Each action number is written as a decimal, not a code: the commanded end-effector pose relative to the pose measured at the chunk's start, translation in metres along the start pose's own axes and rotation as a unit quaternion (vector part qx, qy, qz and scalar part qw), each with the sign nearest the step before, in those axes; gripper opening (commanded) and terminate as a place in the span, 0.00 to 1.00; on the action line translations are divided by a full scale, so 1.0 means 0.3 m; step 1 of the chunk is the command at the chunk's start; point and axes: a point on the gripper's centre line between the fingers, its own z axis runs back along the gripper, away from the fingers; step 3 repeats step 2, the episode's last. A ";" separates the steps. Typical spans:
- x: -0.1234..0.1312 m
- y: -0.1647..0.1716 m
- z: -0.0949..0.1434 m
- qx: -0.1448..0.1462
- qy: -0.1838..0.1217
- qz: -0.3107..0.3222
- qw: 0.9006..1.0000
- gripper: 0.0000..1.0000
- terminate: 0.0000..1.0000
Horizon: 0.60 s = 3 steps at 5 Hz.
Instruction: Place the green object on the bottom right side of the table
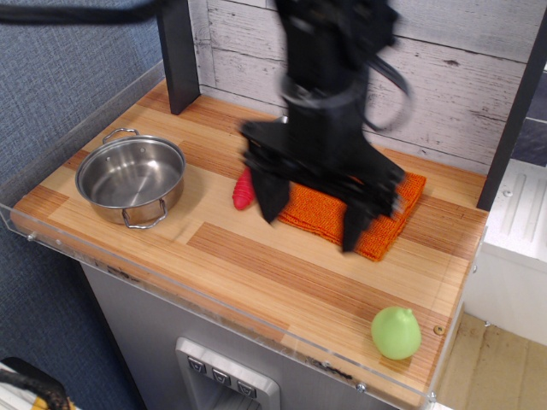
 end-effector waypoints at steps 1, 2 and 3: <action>0.069 0.194 0.086 -0.003 -0.041 0.075 0.996 1.00 0.00; 0.105 0.301 0.085 0.011 -0.043 0.094 0.995 1.00 1.00; 0.105 0.301 0.085 0.011 -0.043 0.094 0.995 1.00 1.00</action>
